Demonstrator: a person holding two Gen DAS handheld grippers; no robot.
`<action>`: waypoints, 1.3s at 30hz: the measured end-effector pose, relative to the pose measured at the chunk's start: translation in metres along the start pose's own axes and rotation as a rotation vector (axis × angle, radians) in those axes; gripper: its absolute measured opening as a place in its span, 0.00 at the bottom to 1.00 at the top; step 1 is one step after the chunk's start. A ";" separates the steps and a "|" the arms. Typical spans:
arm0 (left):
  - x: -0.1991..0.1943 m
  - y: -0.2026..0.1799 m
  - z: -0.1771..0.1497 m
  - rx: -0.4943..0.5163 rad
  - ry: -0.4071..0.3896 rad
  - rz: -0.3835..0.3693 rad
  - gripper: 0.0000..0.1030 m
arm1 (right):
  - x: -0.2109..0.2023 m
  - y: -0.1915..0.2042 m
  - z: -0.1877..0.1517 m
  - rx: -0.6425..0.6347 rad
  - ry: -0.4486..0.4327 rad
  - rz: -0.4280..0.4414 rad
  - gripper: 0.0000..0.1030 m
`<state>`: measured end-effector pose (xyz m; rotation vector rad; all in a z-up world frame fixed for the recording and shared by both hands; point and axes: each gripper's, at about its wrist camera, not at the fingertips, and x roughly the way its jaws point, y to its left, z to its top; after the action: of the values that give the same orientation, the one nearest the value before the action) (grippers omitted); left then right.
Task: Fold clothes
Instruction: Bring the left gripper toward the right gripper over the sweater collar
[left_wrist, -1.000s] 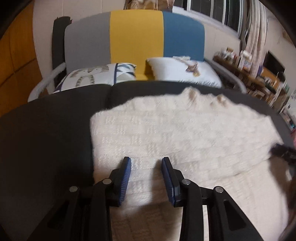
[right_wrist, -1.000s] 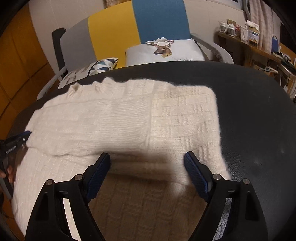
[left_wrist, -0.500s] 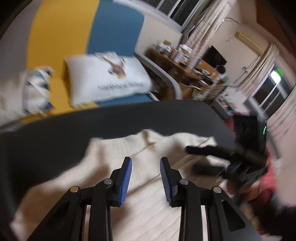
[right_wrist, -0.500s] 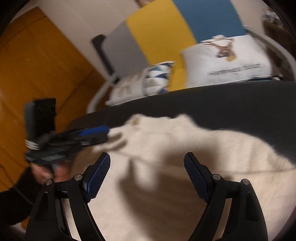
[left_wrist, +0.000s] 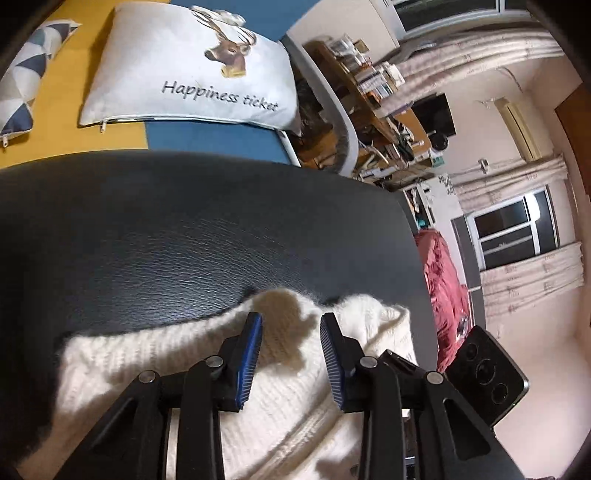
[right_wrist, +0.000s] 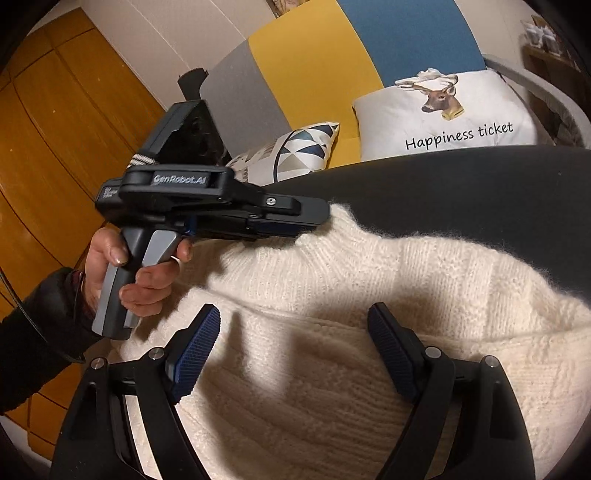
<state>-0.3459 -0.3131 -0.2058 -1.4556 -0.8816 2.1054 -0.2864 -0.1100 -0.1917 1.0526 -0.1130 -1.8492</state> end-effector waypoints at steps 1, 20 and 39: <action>0.001 -0.004 0.000 0.016 0.007 0.001 0.27 | -0.001 0.003 0.001 -0.010 0.002 -0.020 0.83; -0.052 -0.005 -0.012 0.023 -0.223 0.134 0.21 | 0.014 -0.006 0.013 0.005 0.039 -0.037 0.83; -0.098 0.020 -0.110 0.209 -0.282 0.330 0.21 | 0.131 0.021 0.097 0.370 0.333 0.440 0.85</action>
<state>-0.2086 -0.3640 -0.1827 -1.2854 -0.5176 2.6054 -0.3602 -0.2565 -0.2016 1.4449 -0.4635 -1.2644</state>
